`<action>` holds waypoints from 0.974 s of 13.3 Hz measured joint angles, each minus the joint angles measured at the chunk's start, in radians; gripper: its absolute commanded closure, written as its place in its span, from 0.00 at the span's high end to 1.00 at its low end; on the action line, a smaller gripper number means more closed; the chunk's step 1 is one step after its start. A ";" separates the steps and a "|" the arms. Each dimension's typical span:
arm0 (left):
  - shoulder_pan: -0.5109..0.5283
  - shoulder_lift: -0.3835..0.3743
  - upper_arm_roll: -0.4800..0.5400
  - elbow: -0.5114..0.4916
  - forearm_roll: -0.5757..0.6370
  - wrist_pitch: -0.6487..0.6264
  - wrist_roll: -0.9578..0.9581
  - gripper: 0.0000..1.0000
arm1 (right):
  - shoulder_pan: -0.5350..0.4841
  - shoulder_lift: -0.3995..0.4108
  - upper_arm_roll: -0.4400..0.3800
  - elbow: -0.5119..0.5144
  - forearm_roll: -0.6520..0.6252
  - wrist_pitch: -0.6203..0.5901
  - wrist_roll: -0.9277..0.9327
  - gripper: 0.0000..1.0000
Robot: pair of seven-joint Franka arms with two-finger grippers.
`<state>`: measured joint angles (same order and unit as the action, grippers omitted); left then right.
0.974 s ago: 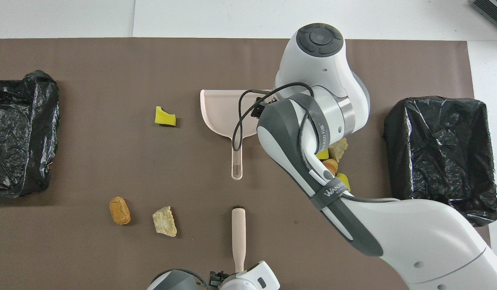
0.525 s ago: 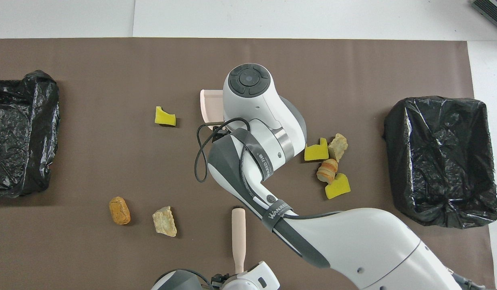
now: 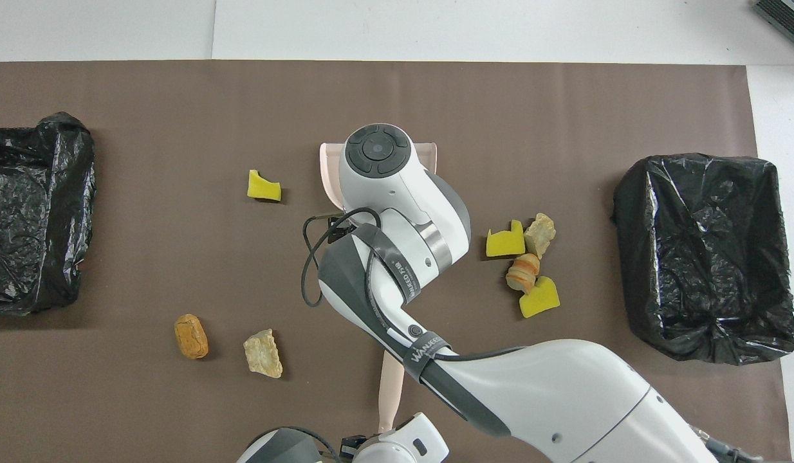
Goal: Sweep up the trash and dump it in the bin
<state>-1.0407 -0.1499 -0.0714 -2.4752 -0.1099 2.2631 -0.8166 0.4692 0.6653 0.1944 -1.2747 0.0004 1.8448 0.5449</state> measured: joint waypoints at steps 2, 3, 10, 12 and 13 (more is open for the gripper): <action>0.008 -0.020 0.009 0.003 0.000 -0.096 -0.001 0.00 | 0.000 0.000 0.000 -0.014 0.000 -0.002 -0.002 0.87; 0.014 -0.037 0.011 0.004 0.000 -0.164 -0.007 0.00 | 0.001 0.000 0.000 -0.022 0.000 -0.002 -0.002 0.74; 0.184 -0.186 0.018 0.005 0.080 -0.563 -0.122 0.00 | -0.003 -0.006 -0.001 -0.033 0.006 -0.002 0.013 0.00; 0.245 -0.199 0.018 0.003 0.111 -0.594 -0.183 0.00 | -0.005 -0.007 -0.003 -0.033 0.019 -0.002 0.020 0.00; 0.291 -0.199 0.018 0.003 0.130 -0.597 -0.194 0.00 | -0.008 -0.008 -0.003 -0.033 0.024 -0.002 0.012 0.00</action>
<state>-0.7501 -0.3491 -0.0537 -2.4726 0.0198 1.6662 -1.0108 0.4611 0.6571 0.1911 -1.3077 0.0240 1.8428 0.5569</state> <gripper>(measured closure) 0.731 0.674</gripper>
